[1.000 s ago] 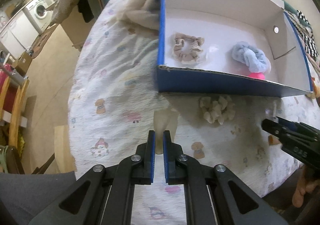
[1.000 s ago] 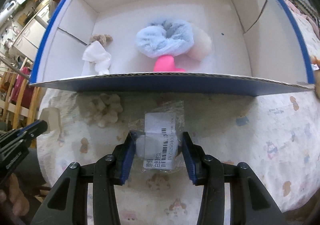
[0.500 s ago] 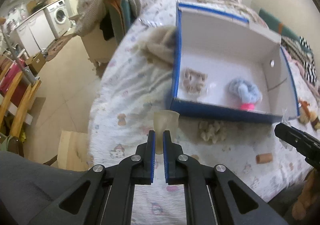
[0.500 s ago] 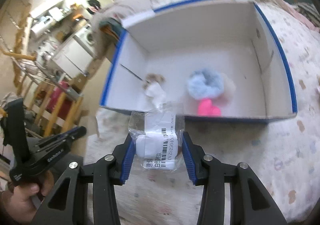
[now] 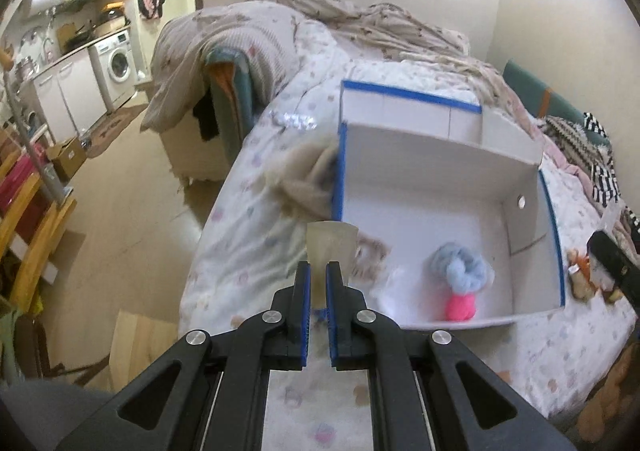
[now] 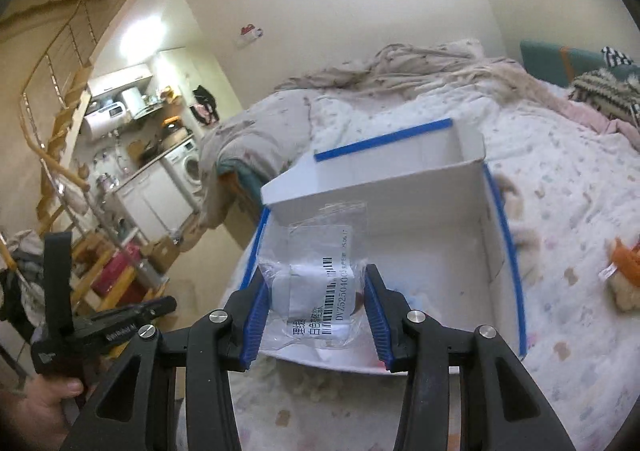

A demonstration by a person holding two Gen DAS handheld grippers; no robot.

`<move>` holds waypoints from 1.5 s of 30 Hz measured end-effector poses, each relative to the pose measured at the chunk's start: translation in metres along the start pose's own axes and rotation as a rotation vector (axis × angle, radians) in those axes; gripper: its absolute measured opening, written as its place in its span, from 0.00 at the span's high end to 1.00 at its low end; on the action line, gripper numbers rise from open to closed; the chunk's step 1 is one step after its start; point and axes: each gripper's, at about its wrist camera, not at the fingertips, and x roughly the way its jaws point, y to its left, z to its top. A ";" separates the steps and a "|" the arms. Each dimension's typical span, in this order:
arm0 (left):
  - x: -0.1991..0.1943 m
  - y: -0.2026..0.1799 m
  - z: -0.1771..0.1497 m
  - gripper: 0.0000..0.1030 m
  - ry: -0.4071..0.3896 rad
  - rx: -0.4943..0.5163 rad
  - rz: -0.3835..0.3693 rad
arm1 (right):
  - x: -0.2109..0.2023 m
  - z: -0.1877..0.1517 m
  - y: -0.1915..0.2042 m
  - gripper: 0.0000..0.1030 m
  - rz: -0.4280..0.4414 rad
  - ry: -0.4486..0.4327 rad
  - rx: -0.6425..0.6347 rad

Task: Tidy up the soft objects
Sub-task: 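Carry the plastic bag and tan pad up and into the box, then open the left tool over the box while the right tool releases the bag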

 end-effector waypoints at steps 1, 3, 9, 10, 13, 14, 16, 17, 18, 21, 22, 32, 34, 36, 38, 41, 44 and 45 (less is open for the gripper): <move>0.001 -0.003 0.005 0.93 -0.004 0.004 -0.006 | 0.003 0.001 0.000 0.54 -0.010 -0.001 0.000; 0.003 -0.009 0.019 0.93 -0.015 0.019 -0.018 | 0.007 0.008 0.000 0.54 -0.016 -0.006 0.015; 0.010 -0.028 0.054 0.93 -0.054 0.060 -0.039 | 0.010 0.036 0.002 0.54 -0.024 -0.035 0.024; 0.012 -0.031 0.057 0.93 -0.057 0.065 -0.041 | 0.012 0.042 0.002 0.54 -0.030 -0.031 0.020; 0.020 -0.042 0.068 0.93 -0.070 0.094 -0.042 | 0.026 0.054 0.001 0.54 -0.043 -0.014 0.012; 0.025 -0.046 0.070 0.93 -0.073 0.106 -0.042 | 0.032 0.058 0.000 0.54 -0.049 -0.004 0.007; 0.037 -0.055 0.070 0.93 -0.067 0.129 -0.041 | 0.045 0.060 -0.002 0.54 -0.071 0.018 -0.011; 0.041 -0.058 0.069 0.93 -0.067 0.139 -0.040 | 0.050 0.058 -0.004 0.54 -0.079 0.026 -0.019; 0.049 -0.063 0.066 0.93 -0.073 0.159 -0.036 | 0.056 0.055 -0.006 0.54 -0.088 0.035 -0.026; 0.067 -0.071 0.051 0.93 -0.080 0.201 -0.027 | 0.066 0.040 -0.017 0.54 -0.101 0.049 -0.013; 0.075 -0.072 0.046 0.93 -0.062 0.204 -0.030 | 0.071 0.034 -0.022 0.54 -0.112 0.068 0.001; 0.116 -0.068 0.039 0.93 0.071 0.144 -0.064 | 0.115 0.013 -0.036 0.54 -0.172 0.186 0.005; 0.120 -0.069 0.035 0.93 0.081 0.152 -0.055 | 0.122 0.011 -0.038 0.54 -0.181 0.207 0.021; 0.126 -0.070 0.032 0.93 0.101 0.162 -0.059 | 0.128 0.008 -0.042 0.54 -0.191 0.233 0.036; 0.131 -0.071 0.029 0.93 0.109 0.180 -0.056 | 0.135 0.003 -0.044 0.54 -0.210 0.273 0.037; 0.136 -0.073 0.023 0.93 0.123 0.194 -0.051 | 0.147 -0.004 -0.047 0.54 -0.239 0.333 0.021; 0.139 -0.075 0.019 0.92 0.134 0.203 -0.049 | 0.155 -0.011 -0.050 0.54 -0.249 0.381 0.026; 0.140 -0.076 0.018 0.92 0.137 0.210 -0.047 | 0.157 -0.013 -0.050 0.54 -0.251 0.394 0.027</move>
